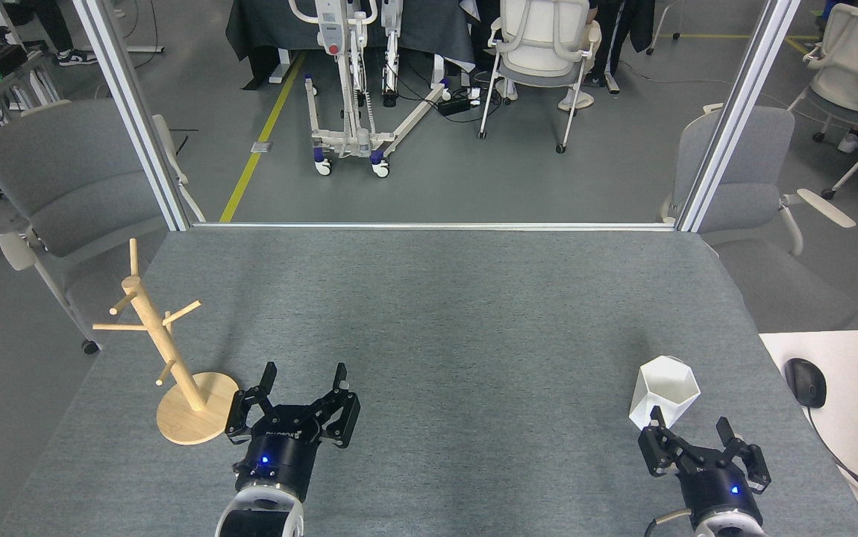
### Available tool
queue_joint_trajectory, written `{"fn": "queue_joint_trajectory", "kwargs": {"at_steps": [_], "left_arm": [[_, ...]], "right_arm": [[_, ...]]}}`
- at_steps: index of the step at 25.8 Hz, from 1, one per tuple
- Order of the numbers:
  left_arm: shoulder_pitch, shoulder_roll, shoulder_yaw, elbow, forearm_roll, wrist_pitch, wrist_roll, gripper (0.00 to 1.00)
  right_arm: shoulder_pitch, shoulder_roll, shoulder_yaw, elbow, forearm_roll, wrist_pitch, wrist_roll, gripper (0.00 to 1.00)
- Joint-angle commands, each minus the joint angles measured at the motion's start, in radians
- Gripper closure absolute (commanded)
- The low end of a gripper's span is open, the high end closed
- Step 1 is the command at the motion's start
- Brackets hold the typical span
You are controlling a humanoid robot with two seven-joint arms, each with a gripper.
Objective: Hang cup on storage rack
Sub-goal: 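Close the right gripper on the rim of the white cup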
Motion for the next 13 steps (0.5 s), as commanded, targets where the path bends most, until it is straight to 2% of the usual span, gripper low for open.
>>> {"fn": "queue_joint_trajectory", "kwargs": {"at_steps": [1,6,13], "left_arm": [[0.000,0.000,0.000,0.000,0.000,0.004,-0.002,0.01],[0.001,0.000,0.000,0.000,0.000,0.006,-0.002,0.01],[0.003,0.002,0.000,0.003,0.000,0.006,-0.002,0.01]], "right_arm": [[-0.029,-0.004,0.008,0.029,0.000,-0.001,-0.001,0.00],[-0.078,-0.007,0.037,0.095,0.002,0.003,-0.001,0.00],[-0.088,-0.007,0.039,0.101,0.005,0.000,-0.001,0.00]]}}
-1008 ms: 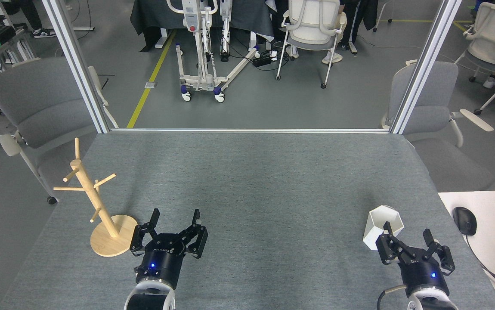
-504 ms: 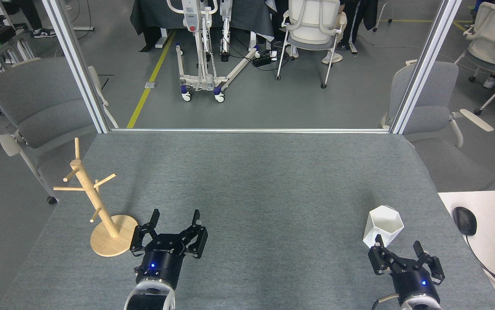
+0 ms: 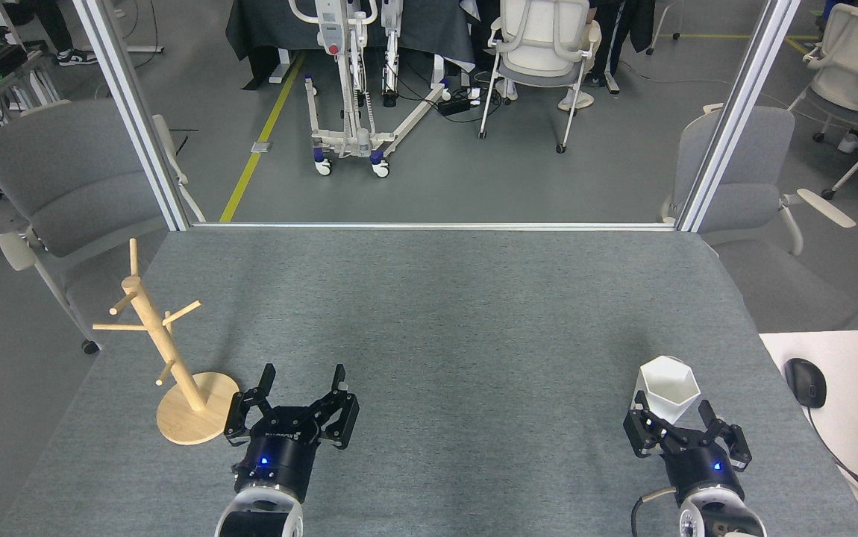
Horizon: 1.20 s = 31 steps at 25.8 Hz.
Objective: Hang cup on storage rack
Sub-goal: 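Close the right gripper on the rim of the white cup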
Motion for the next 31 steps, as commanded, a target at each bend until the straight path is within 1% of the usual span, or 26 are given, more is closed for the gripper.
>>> {"fn": "queue_joint_trajectory", "kwargs": {"at_steps": [1,12,17,20,31], "left_arm": [[0.000,-0.001,0.000,0.004,0.000,-0.001,0.000,0.01],[0.003,0.000,-0.002,0.013,0.000,0.001,0.000,0.01],[0.003,0.000,0.000,0.025,0.000,0.002,0.000,0.01],[0.003,0.000,0.000,0.027,0.000,0.002,0.000,0.01],[0.003,-0.001,0.002,0.028,0.000,0.004,0.000,0.01]], "right_arm": [[-0.003,0.000,0.001,0.004,0.002,-0.003,0.002,0.01],[-0.007,0.000,0.001,0.016,0.003,-0.003,0.002,0.01],[-0.042,0.000,0.001,0.065,0.003,-0.001,0.002,0.00],[-0.068,-0.011,0.002,0.090,0.005,-0.001,0.002,0.01],[-0.131,-0.026,0.001,0.159,0.005,-0.001,0.000,0.01]]}}
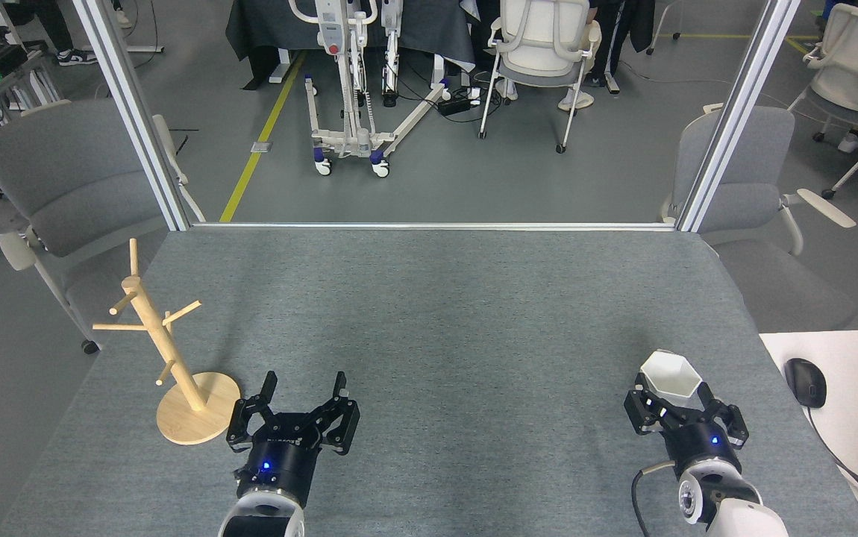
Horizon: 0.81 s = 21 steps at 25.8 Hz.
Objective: Hang cup on storage rack
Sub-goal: 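Close the right gripper on the rim of the white cup, then lift the white cup slightly with the right gripper and hold it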
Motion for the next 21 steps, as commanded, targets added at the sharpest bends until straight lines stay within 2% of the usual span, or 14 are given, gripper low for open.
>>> {"fn": "queue_joint_trajectory", "kwargs": {"at_steps": [1,21], "left_arm": [[-0.001,0.000,0.000,0.001,0.000,0.000,0.000,0.01],[-0.001,0.000,0.000,0.015,0.000,0.002,0.000,0.01]], "right_arm": [[-0.013,-0.002,0.000,0.017,-0.001,0.000,-0.001,0.00],[-0.001,-0.018,0.001,0.018,-0.001,-0.005,-0.001,0.01]]}}
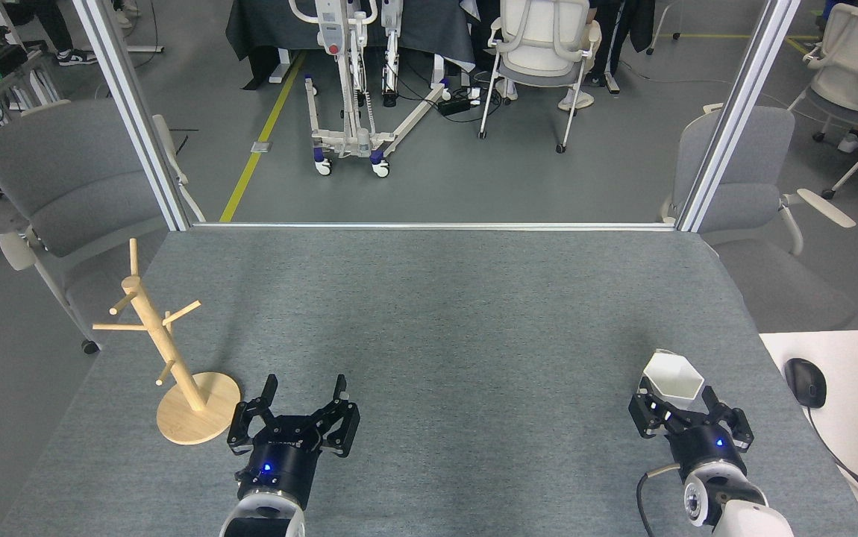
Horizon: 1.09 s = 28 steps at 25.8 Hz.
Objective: Hang cup on storage rack
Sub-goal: 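Lift the white cup slightly with the right gripper and hold it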
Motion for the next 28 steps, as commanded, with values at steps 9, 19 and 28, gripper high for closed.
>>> {"fn": "queue_joint_trajectory", "kwargs": {"at_steps": [9,19,28], "left_arm": [[0.000,0.000,0.000,0.002,0.001,0.000,0.000,0.01],[0.000,0.001,0.003,0.009,0.001,0.000,0.000,0.01],[0.000,0.000,0.004,0.029,0.001,0.000,0.002,0.01]], "right_arm": [[-0.008,-0.004,0.000,0.014,-0.001,-0.002,0.004,0.00],[-0.073,-0.004,0.019,0.092,0.001,-0.002,0.005,0.01],[-0.102,-0.007,0.022,0.126,0.001,-0.002,0.005,0.01]]}}
